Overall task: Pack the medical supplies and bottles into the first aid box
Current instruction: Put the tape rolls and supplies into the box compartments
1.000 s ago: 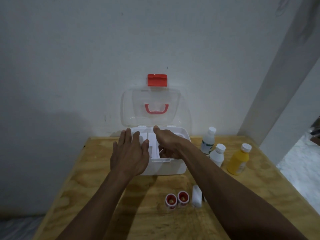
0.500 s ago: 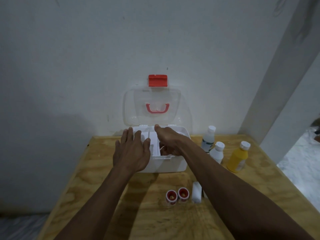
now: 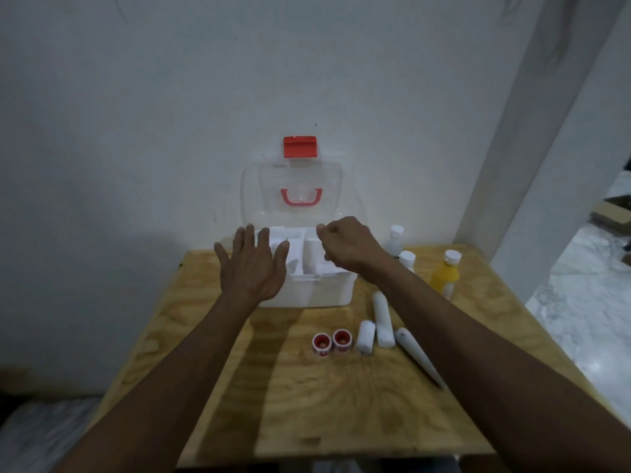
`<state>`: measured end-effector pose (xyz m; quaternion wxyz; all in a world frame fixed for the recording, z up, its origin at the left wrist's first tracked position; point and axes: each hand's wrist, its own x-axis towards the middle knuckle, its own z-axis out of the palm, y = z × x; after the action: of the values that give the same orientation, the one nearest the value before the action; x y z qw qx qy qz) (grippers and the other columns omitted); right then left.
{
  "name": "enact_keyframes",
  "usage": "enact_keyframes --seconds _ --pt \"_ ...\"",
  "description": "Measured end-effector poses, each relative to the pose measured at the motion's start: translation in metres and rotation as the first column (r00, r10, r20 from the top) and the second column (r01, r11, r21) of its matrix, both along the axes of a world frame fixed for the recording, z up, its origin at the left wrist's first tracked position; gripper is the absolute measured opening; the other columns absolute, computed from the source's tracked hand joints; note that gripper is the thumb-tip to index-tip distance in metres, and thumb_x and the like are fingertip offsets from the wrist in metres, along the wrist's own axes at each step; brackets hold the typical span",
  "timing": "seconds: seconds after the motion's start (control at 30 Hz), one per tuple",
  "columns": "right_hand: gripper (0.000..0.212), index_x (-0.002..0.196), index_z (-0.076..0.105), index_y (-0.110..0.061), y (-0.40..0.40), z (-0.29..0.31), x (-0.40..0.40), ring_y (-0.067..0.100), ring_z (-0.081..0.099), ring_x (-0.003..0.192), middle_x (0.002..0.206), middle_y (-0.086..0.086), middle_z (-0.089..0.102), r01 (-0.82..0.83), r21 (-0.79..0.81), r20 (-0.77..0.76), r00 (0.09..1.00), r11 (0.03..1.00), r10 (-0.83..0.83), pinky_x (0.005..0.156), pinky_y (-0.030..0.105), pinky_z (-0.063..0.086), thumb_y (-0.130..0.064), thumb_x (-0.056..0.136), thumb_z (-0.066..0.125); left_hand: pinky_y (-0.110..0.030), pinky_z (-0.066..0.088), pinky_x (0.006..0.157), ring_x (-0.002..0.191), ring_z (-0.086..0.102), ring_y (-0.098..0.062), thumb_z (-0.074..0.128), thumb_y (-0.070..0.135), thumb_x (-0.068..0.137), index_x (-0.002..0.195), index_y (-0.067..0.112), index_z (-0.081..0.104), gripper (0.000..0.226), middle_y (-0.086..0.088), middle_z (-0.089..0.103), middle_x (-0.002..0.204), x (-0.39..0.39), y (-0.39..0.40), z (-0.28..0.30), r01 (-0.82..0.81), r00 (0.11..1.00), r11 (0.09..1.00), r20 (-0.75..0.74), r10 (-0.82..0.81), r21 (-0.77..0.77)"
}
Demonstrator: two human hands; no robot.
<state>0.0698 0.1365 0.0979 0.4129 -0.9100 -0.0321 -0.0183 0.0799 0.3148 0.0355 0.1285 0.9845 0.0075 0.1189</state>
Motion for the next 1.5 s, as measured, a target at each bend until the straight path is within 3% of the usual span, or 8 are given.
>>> enact_keyframes --seconds 0.17,0.33,0.57,0.77,1.0,1.2,1.37,1.5 --pt "0.025 0.102 0.073 -0.011 -0.028 -0.006 -0.038 0.015 0.070 0.083 0.094 0.001 0.075 -0.037 -0.040 0.192 0.980 0.998 0.044 0.081 0.029 0.052 -0.025 0.095 0.054 -0.060 0.010 0.116 0.147 0.022 -0.031 0.023 0.056 0.098 0.144 0.016 0.038 0.063 -0.013 0.032 0.157 -0.022 -0.008 0.001 0.024 0.977 1.000 0.213 -0.023 -0.003" --pt "0.020 0.106 0.073 -0.013 -0.048 -0.037 -0.065 0.010 0.066 0.086 0.102 0.000 0.074 -0.083 -0.168 0.238 0.963 0.982 0.122 0.077 0.020 0.048 -0.022 0.089 0.066 -0.043 0.043 0.098 0.117 0.052 -0.027 0.049 0.039 0.094 0.120 0.013 0.058 0.038 -0.010 0.060 0.123 -0.074 -0.027 -0.014 0.221 0.871 0.970 0.468 -0.150 -0.101" --pt "0.029 0.102 0.074 -0.030 -0.051 -0.093 -0.086 0.014 0.054 0.098 0.101 -0.008 0.072 -0.159 -0.411 0.111 0.969 0.898 0.223 0.085 0.036 0.046 -0.049 0.081 0.070 -0.032 0.043 0.089 0.100 0.056 -0.011 0.053 0.039 0.090 0.105 0.029 0.064 0.021 0.008 0.064 0.106 -0.131 -0.039 -0.060 0.355 0.927 0.919 0.195 -0.322 -0.174" --pt "0.020 0.086 0.076 -0.028 -0.045 -0.104 -0.089 0.013 0.055 0.094 0.088 -0.009 0.074 -0.130 -0.476 0.155 0.961 0.870 0.228 0.100 0.046 0.035 -0.045 0.086 0.065 -0.034 0.039 0.093 0.103 0.055 -0.010 0.050 0.042 0.094 0.111 0.032 0.068 0.026 0.011 0.064 0.110 -0.133 -0.039 -0.067 0.319 0.944 0.938 0.130 -0.302 -0.136" --pt "0.032 0.059 0.054 -0.028 -0.044 -0.103 -0.086 0.010 0.048 0.084 0.074 -0.007 0.067 -0.182 -0.482 0.124 0.954 0.857 0.272 0.100 0.048 0.031 -0.041 0.088 0.062 -0.033 0.034 0.094 0.107 0.054 -0.012 0.051 0.037 0.096 0.107 0.032 0.068 0.021 0.012 0.064 0.109 -0.131 -0.035 -0.062 0.351 0.935 0.926 0.097 -0.340 -0.139" --pt "0.017 0.100 0.074 -0.030 -0.035 -0.068 -0.089 0.013 0.054 0.110 0.112 -0.009 0.070 -0.189 -0.394 0.184 0.943 0.899 0.279 0.106 0.043 0.032 -0.039 0.090 0.065 -0.031 0.040 0.090 0.100 0.057 -0.010 0.058 0.034 0.093 0.100 0.031 0.066 0.011 0.013 0.064 0.104 -0.129 -0.018 -0.047 0.320 0.932 0.930 0.240 -0.273 -0.182" --pt "0.019 0.097 0.075 -0.030 -0.019 -0.029 -0.060 0.015 0.058 0.105 0.106 -0.010 0.073 -0.171 -0.319 0.333 0.901 0.932 0.279 0.097 0.046 0.041 -0.045 0.089 0.065 -0.044 0.049 0.085 0.097 0.060 -0.016 0.064 0.032 0.092 0.098 0.026 0.069 0.010 0.006 0.068 0.102 -0.104 0.011 -0.008 0.278 0.910 0.937 0.369 -0.186 -0.212" --pt "0.023 0.099 0.074 -0.029 -0.002 -0.013 -0.021 0.018 0.060 0.104 0.108 -0.008 0.073 -0.139 -0.327 0.347 0.902 0.935 0.256 0.095 0.048 0.042 -0.047 0.091 0.062 -0.041 0.049 0.086 0.097 0.061 -0.020 0.064 0.033 0.091 0.100 0.020 0.072 0.017 -0.003 0.070 0.106 -0.066 0.029 0.017 0.199 0.926 0.950 0.363 -0.102 -0.241"
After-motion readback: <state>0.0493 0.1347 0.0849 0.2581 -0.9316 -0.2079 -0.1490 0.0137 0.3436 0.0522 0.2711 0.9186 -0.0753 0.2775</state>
